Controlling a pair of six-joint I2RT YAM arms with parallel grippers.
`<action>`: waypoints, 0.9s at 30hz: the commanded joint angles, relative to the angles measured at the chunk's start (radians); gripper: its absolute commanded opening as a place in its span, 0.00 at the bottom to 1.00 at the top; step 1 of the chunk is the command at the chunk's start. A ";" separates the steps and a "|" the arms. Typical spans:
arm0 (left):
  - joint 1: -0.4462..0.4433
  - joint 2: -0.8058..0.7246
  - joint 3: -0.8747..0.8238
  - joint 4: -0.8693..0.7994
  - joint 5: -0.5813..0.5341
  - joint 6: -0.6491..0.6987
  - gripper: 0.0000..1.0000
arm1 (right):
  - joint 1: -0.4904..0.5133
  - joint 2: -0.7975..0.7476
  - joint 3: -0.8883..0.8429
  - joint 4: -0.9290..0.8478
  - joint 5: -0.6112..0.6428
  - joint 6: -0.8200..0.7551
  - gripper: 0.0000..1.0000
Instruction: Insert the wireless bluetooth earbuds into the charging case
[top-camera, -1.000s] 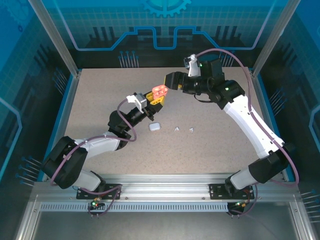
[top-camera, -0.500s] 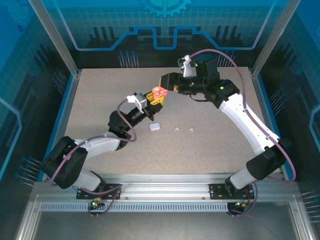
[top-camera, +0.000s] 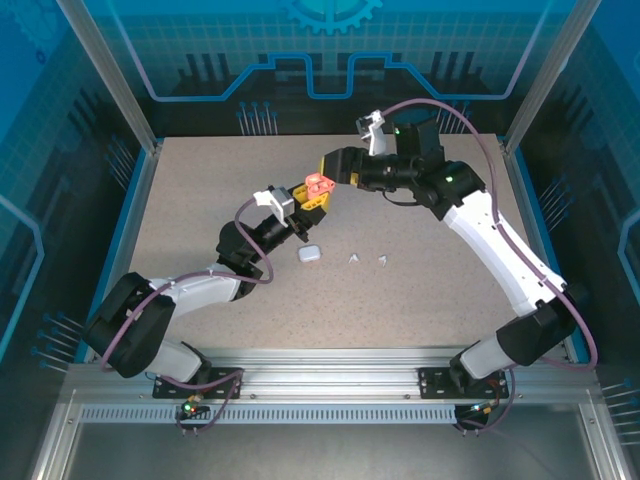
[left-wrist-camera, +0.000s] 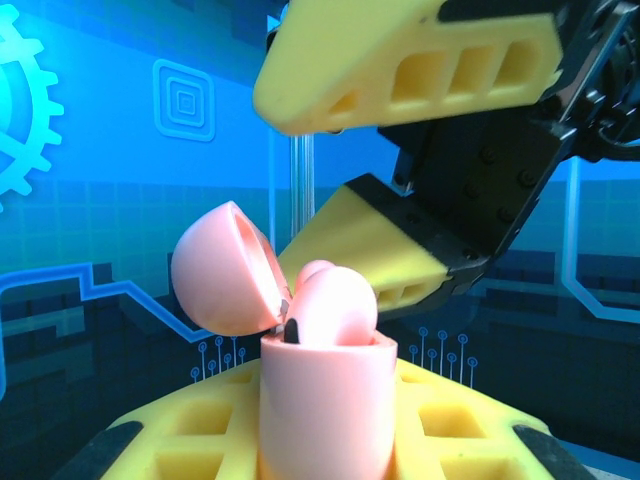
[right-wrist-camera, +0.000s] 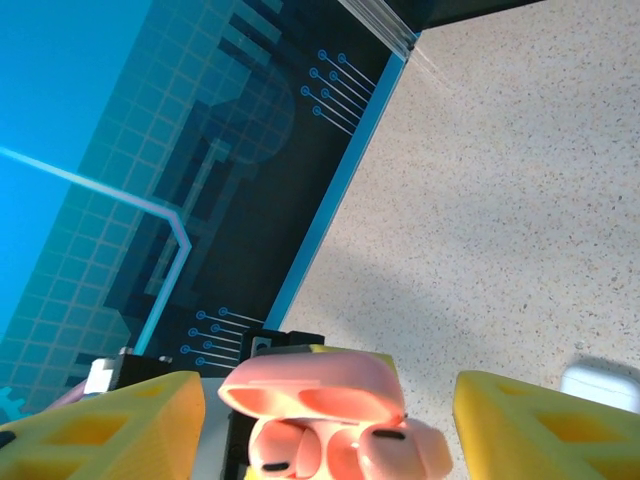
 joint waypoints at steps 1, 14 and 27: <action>-0.004 -0.003 0.014 0.023 -0.010 0.019 0.00 | 0.009 -0.046 -0.020 -0.013 -0.019 -0.010 0.67; -0.006 -0.001 0.018 0.022 -0.011 0.020 0.00 | -0.007 -0.043 -0.038 -0.011 0.015 -0.007 0.67; -0.010 -0.007 0.018 0.018 -0.013 0.023 0.00 | 0.013 0.022 0.005 0.006 -0.005 -0.007 0.67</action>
